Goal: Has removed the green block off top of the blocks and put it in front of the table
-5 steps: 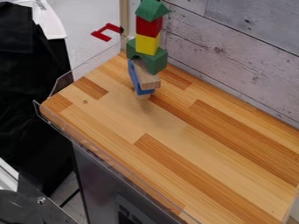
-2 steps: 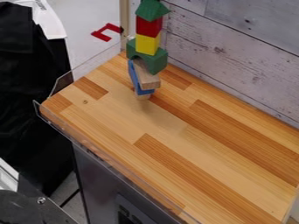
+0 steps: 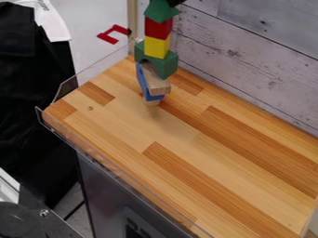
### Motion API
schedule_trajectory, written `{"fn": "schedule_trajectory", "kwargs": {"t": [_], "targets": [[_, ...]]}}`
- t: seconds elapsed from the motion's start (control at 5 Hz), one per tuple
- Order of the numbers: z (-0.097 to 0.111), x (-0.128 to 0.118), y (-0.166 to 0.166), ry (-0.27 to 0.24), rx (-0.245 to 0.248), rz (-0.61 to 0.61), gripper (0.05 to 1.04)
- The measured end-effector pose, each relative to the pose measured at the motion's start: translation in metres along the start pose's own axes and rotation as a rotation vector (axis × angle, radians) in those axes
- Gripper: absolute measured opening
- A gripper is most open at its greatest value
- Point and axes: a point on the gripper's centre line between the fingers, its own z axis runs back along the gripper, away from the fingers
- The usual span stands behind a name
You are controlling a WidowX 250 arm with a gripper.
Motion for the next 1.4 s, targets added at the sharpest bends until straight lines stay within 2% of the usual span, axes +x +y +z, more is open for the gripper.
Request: {"fn": "schedule_trajectory", "kwargs": {"t": [0.6,0.8,1.0,1.2,1.4], "targets": [[-0.01,0.003,0.006,0.017,0.008,0.009,0.999],[-0.015,0.004,0.007,0.026,0.006,0.008,0.967],[-0.017,0.004,0.006,0.024,-0.001,0.009,0.662],[-0.018,0.003,0.009,0.021,-0.01,0.021,0.546],[-0.018,0.003,0.009,0.024,-0.014,0.022,0.546]]}}
